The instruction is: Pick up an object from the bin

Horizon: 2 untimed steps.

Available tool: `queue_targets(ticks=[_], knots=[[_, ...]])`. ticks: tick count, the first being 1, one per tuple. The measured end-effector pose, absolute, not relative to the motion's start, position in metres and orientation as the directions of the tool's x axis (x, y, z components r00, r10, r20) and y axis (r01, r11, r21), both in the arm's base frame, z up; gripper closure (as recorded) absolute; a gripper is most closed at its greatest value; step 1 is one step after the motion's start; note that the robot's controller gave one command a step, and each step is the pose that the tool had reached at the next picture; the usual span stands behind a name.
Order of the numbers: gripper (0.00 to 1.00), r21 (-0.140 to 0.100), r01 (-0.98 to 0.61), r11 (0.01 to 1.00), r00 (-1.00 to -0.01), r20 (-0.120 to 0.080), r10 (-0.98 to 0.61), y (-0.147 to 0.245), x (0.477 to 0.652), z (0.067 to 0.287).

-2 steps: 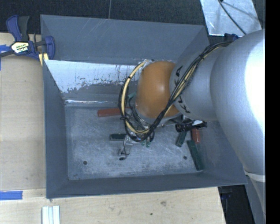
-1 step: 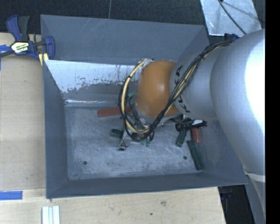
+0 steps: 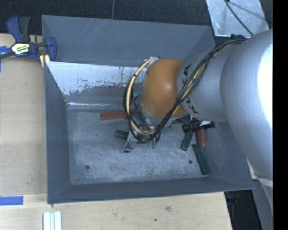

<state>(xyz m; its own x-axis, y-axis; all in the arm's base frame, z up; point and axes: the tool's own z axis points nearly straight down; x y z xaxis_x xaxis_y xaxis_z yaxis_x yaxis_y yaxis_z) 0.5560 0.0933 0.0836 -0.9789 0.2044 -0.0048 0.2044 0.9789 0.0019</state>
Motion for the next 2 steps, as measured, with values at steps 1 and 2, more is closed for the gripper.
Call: queue_targets(ticks=[1, 2], knots=[[1.00, 0.003, 0.206, 0.979, -0.978, -0.007, 0.206, 0.092, 0.558, 0.131], [1.00, 0.003, 0.206, 0.978, -0.978, -0.008, 0.206, 0.092, 0.561, 0.178]])
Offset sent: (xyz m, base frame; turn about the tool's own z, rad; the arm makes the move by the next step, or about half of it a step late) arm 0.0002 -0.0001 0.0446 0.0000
